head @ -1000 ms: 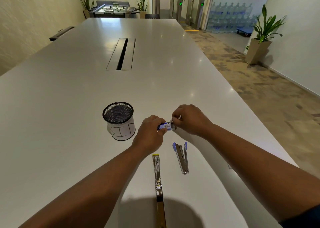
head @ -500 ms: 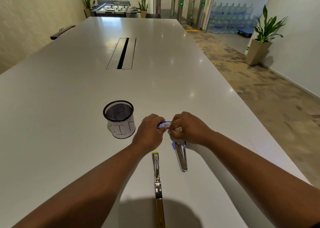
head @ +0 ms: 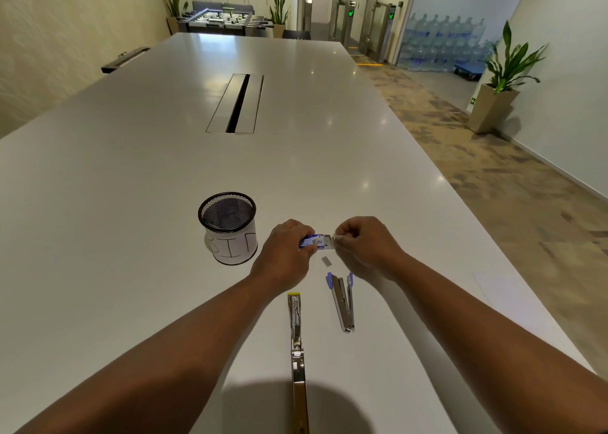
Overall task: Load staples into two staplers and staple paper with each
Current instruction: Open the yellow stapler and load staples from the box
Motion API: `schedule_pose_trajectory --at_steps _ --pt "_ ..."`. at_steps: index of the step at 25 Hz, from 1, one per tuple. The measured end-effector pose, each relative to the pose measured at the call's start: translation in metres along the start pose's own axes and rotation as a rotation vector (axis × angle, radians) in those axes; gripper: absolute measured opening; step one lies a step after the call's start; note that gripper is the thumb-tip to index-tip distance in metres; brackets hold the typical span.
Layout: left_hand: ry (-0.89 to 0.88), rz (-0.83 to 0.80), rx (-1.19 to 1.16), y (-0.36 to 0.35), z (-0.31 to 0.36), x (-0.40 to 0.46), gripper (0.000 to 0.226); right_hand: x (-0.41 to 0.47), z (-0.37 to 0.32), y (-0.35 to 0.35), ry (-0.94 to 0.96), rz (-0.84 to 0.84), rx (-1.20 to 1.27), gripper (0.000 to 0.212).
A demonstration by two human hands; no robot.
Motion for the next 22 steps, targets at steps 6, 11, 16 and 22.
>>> schedule_pose_trajectory --at_steps 6,11,16,22 --pt "-0.009 0.007 0.014 -0.0006 0.0017 0.0002 0.023 0.0056 -0.0044 -0.0078 -0.106 0.001 0.172 0.006" --pt "-0.024 0.007 0.023 -0.0003 0.0001 0.0010 0.023 0.0077 -0.0041 -0.0077 -0.152 -0.001 0.221 0.004" --pt "-0.016 0.012 0.046 0.0001 -0.0009 0.0006 0.022 0.0066 -0.0057 -0.0096 -0.153 -0.013 0.249 0.007" --pt "-0.016 0.018 0.059 0.0001 -0.0003 0.0005 0.023 0.0046 -0.0073 -0.0127 -0.128 -0.032 0.240 0.002"
Point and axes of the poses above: each hand's wrist, its own x-axis towards the middle knuckle, its own y-axis out of the back of the hand, z = x × y, the point moved 3 cm from there along x, towards the middle knuckle, and after that the axes turned 14 degrees about -z, right-handed, at the moved point
